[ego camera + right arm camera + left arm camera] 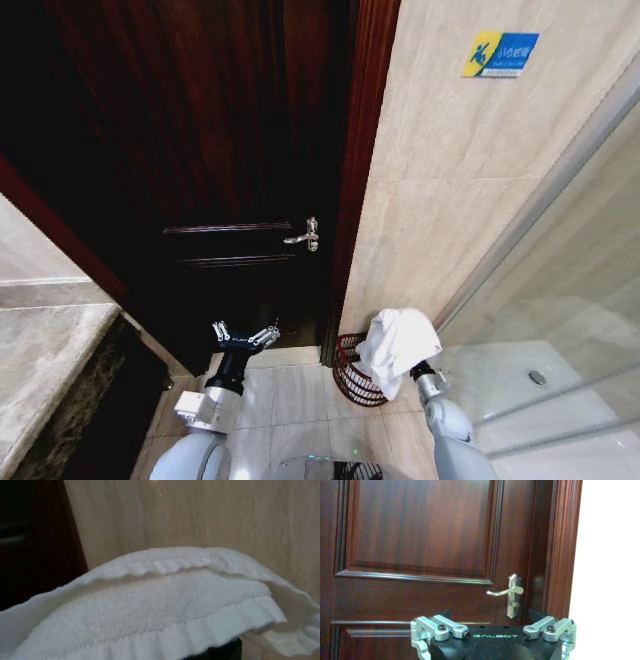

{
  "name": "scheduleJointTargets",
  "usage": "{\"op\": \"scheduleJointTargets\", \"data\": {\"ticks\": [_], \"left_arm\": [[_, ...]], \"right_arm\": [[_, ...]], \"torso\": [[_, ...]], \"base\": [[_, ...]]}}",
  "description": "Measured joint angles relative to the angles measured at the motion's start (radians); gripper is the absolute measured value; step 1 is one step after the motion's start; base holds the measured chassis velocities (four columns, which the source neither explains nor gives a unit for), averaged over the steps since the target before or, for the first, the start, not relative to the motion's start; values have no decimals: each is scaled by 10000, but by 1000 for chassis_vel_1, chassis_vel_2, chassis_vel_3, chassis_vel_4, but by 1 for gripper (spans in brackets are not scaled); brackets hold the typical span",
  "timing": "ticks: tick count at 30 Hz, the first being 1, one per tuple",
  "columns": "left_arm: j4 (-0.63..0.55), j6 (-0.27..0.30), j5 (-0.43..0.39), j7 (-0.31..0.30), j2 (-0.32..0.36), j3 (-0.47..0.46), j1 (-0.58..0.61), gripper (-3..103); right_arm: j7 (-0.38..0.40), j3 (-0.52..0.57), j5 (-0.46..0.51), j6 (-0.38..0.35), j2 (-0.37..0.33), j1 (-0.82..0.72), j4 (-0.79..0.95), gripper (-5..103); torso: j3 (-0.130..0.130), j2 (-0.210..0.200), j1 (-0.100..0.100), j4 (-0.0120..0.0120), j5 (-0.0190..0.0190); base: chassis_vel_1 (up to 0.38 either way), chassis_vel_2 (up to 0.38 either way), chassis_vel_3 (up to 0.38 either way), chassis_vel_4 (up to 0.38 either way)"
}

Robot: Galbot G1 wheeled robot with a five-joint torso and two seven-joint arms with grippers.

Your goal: Discard the used towel into the hamper.

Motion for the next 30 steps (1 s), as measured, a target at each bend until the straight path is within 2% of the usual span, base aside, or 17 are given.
{"op": "scheduleJointTargets", "data": {"ticks": [9, 18, 24, 30], "left_arm": [[0, 0, 0, 0, 0, 0, 0, 100], [0, 0, 0, 0, 0, 0, 0, 100], [0, 0, 0, 0, 0, 0, 0, 100], [0, 0, 0, 0, 0, 0, -1, 100]], "right_arm": [[-112, -164, -28, -424, -255, 274, -815, 11], [349, -592, 321, -1721, -409, 857, -1425, 11], [294, -630, 194, -1718, -339, 858, -1979, 11], [-311, -421, -253, -1660, -364, 802, -2514, 11]], "torso": [[0, 0, 0, 0, 2], [-1, 0, 0, 1, 1], [0, 0, 0, 0, 0], [-1, 0, 0, 0, 0]], "base": [[0, 0, 0, 0], [0, 0, 0, 0], [0, 0, 0, 0], [0, 0, 0, 0]]}}
